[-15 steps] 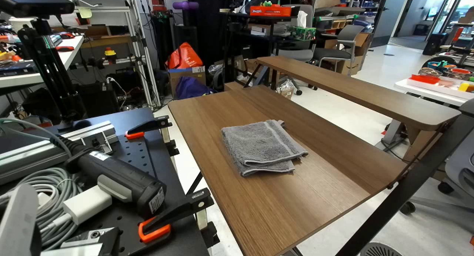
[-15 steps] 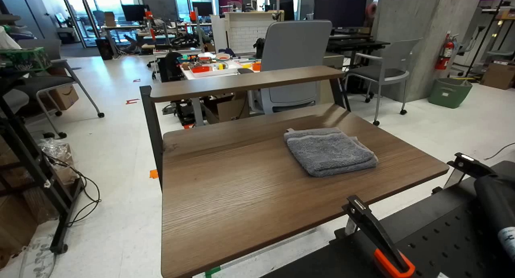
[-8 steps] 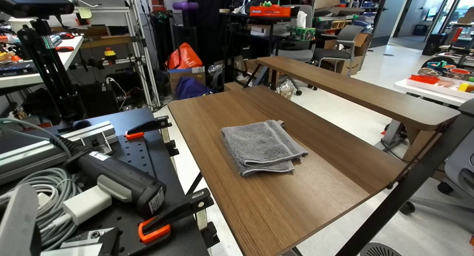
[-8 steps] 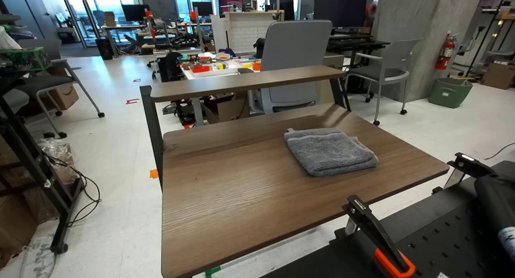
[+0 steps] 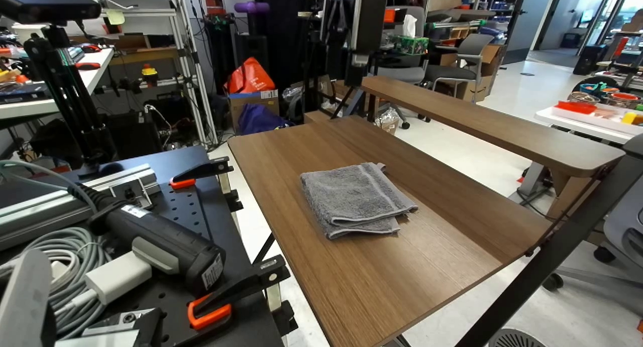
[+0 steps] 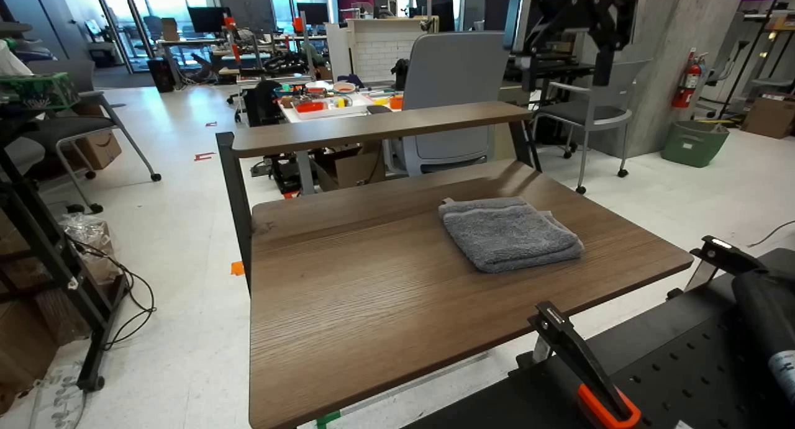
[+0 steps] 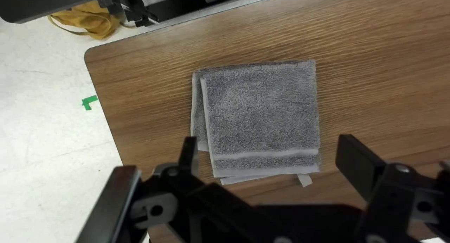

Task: Move the towel to the left

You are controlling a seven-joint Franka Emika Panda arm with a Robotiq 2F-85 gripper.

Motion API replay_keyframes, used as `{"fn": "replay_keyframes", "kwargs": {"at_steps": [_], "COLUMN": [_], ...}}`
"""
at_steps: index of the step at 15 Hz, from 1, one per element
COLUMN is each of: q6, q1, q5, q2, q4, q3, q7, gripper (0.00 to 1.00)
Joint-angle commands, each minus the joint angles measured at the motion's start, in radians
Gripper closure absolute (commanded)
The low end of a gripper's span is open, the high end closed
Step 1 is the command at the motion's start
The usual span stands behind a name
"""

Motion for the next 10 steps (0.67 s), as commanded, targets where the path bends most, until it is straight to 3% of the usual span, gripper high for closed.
{"fn": "replay_keyframes", "kwargs": {"at_steps": [1,10], "q6": [0.074,0.177], "q1": [0.015,0.021], "q5": [-0.06,-0.047], "q2": [0.093,0.296], "q4": [0.027,0.071], "q3": [-0.019,-0.083], "q7": [0.093,0.149], "gripper": [0.0,0.0]}}
